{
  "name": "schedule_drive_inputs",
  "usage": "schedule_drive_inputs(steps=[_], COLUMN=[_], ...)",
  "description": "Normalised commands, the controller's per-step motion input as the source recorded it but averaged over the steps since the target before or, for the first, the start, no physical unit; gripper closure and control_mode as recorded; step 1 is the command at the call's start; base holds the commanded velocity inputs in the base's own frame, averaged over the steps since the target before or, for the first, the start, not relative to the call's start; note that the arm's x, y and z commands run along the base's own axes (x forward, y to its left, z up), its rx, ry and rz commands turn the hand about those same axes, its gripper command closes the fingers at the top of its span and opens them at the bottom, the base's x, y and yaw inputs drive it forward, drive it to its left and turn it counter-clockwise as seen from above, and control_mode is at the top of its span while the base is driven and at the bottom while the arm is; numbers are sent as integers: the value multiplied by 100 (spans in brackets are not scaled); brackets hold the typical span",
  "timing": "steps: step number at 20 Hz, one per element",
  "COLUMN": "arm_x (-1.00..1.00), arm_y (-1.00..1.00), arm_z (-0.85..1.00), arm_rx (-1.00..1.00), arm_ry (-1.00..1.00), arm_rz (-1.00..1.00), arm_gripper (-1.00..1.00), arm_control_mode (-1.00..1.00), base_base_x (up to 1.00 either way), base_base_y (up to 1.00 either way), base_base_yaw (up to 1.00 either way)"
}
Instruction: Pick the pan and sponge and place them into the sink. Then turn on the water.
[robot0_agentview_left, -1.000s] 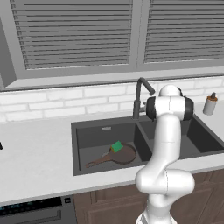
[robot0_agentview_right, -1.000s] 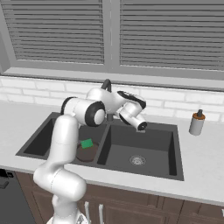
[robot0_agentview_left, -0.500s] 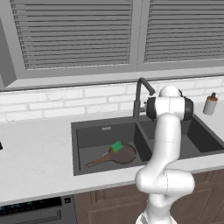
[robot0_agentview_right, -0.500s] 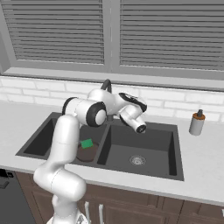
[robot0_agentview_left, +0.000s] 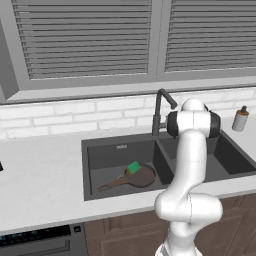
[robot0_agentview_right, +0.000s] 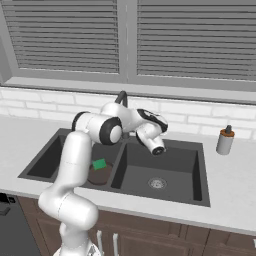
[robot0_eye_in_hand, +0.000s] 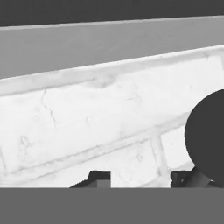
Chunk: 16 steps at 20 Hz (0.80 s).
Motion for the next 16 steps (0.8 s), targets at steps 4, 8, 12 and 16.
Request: schedule_drive_inputs(steps=[4,8,12,16], arm_x=[44,31,2,-1], arm_y=[-94,-94,-100,-98], arm_z=[-15,-6,10,47], arm_rx=[21,24,38,44], arm_ry=[0,0,-8,-14], arm_rz=[-8,-4,0,0], arm_gripper=[100,100,100,100], arm_control_mode=[-100,-100,-100,-100], base_base_x=[0,0,0,0], base_base_y=[0,0,0,0], base_base_yaw=[0,0,0,0])
